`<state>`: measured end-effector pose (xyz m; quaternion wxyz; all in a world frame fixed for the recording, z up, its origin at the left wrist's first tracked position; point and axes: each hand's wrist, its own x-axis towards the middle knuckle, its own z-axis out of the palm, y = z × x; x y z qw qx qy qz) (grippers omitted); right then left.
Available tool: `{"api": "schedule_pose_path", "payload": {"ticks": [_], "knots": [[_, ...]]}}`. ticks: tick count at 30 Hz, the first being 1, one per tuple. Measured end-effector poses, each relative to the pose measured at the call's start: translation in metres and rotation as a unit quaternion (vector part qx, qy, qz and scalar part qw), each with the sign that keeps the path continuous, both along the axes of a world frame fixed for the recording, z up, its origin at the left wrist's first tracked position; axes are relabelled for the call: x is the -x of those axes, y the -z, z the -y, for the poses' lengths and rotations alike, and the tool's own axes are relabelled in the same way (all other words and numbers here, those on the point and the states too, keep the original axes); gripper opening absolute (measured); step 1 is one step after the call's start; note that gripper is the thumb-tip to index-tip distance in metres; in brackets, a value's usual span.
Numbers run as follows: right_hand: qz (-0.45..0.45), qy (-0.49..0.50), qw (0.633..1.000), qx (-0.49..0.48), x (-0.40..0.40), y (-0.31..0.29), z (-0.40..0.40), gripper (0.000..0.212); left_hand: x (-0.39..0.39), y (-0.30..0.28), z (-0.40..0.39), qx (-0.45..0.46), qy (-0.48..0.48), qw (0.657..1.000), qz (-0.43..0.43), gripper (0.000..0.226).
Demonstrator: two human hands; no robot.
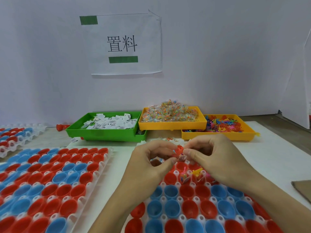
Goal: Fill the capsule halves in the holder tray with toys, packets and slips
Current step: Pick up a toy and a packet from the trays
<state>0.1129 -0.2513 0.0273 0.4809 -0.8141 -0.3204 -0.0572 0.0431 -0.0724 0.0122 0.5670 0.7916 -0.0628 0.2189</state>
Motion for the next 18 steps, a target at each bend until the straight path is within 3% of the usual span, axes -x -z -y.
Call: {"api": "schedule_pose_path", "payload": {"ticks": [9,14,18], "knots": [[0.004,-0.051,0.999,0.015,0.001,-0.002,0.004,0.014,-0.004,-0.001,-0.007,-0.024,-0.058,0.997,0.045,0.022],[0.026,-0.015,1.000,-0.003,-0.008,-0.003,0.011,0.012,-0.003,0.001,-0.016,-0.060,-0.060,0.996,0.007,0.024],[0.042,-0.003,0.999,0.005,-0.011,-0.002,0.012,0.013,-0.002,0.003,-0.013,-0.168,-0.055,0.984,-0.019,0.027]]}}
